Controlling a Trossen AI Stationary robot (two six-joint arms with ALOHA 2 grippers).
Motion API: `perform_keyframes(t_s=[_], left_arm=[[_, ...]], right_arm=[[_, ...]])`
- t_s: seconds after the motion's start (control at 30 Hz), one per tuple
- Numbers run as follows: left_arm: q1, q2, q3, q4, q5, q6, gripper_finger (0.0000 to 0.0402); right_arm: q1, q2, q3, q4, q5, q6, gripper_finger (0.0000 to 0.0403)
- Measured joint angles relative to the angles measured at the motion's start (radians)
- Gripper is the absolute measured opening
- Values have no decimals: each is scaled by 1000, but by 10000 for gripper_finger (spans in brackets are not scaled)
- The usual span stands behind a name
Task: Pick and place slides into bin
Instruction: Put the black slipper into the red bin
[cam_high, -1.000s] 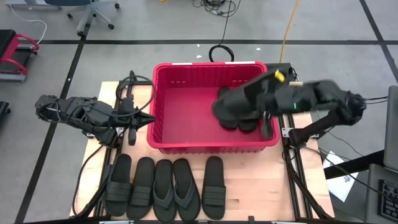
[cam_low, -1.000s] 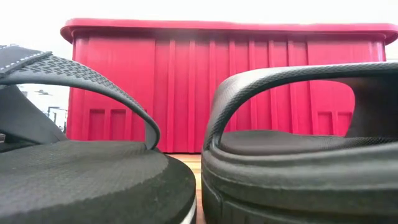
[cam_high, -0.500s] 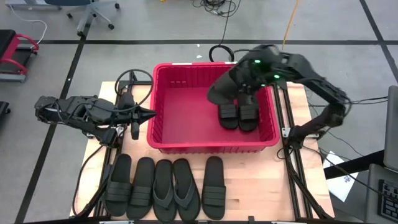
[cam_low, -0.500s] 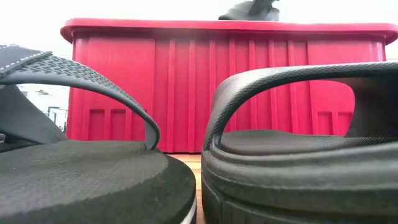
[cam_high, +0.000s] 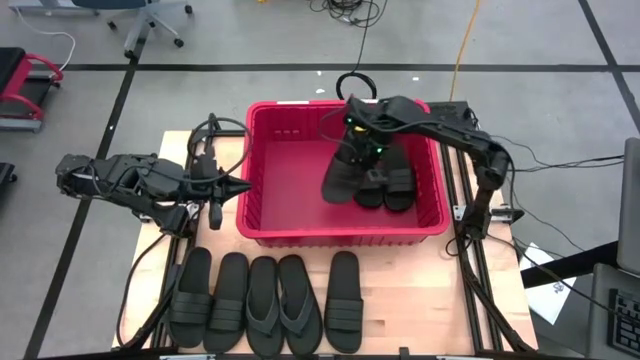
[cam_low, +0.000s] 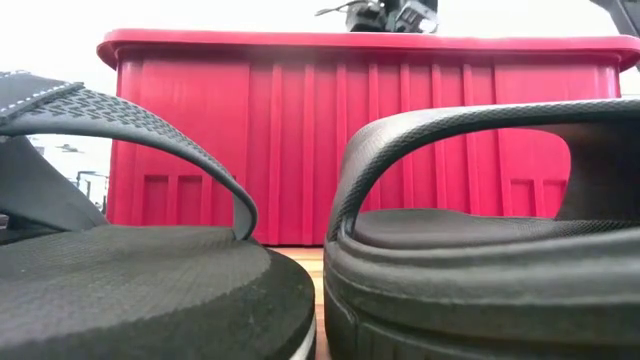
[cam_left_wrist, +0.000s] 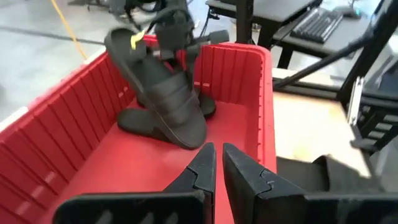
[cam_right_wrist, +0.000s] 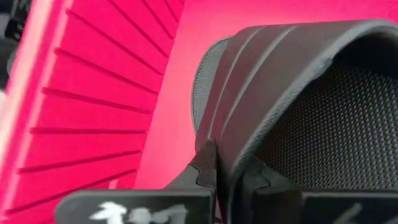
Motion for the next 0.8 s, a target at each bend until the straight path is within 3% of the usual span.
perform_keyframes(t_s=[0.3, 0.63, 0.8], left_arm=[[0, -2, 0, -7, -62, 69, 26], [21, -9, 0, -37, -165, 67, 26], [48, -9, 0, -42, -167, 65, 26]], right_arm=[[-18, 65, 0, 152, 84, -77, 4], [-47, 123, 0, 108, -173, -273, 4], [-59, 184, -1, 42, -188, -356, 4]])
